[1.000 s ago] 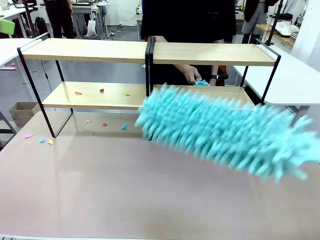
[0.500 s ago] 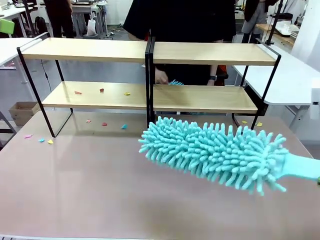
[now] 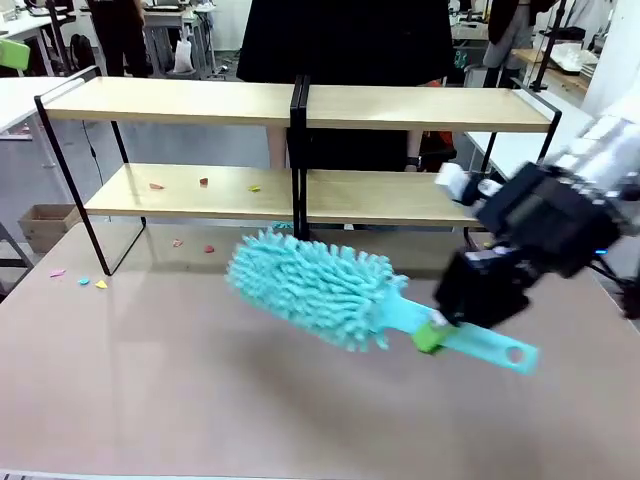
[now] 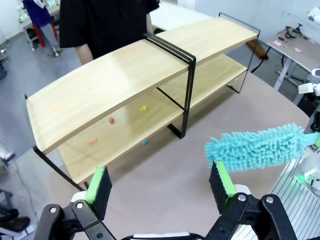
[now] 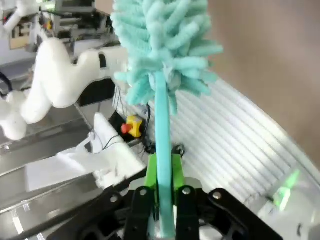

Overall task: Clean the shelves.
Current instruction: Clean another randomly selected level of the Shelf with the Duster.

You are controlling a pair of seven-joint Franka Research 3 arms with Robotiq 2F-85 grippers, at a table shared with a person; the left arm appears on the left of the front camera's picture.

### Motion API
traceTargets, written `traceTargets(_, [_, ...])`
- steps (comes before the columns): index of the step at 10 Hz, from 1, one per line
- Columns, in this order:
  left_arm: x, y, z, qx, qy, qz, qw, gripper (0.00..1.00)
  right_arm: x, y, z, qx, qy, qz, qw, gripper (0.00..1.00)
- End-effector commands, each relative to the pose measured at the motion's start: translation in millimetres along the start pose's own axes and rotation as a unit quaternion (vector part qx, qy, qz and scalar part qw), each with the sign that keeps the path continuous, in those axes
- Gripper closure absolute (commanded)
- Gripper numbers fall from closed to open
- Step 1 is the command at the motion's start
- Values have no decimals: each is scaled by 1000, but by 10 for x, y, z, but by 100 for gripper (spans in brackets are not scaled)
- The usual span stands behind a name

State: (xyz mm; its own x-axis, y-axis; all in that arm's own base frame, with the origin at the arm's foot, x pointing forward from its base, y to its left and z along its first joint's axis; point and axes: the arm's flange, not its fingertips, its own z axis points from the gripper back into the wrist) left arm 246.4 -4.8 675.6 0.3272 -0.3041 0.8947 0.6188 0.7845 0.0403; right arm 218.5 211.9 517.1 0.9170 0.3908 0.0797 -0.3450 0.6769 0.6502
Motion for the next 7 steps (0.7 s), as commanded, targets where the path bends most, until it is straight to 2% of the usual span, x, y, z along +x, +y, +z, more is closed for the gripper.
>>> traceTargets(1, [-7, 3, 0, -4, -5, -1, 1000, 0, 36, 154, 124, 10, -35, 62, 997, 88])
traceTargets(2, [-7, 3, 0, -4, -5, -1, 1000, 0, 0, 0, 0, 0, 0, 0, 1000, 88])
traceTargets(3, [-7, 3, 0, -4, -5, -1, 1000, 0, 0, 0, 0, 0, 0, 0, 1000, 88])
traceTargets(4, [-7, 3, 0, -4, -5, -1, 1000, 0, 37, 179, -16, -9, -18, 29, 999, 88])
traceTargets(5, [-7, 3, 0, -4, -5, -1, 1000, 0, 74, 108, -42, -19, -63, 0, 998, 88])
traceTargets(7, [-7, 3, 0, -4, -5, -1, 1000, 0, 385, 198, -138, -37, -121, 43, 991, 88])
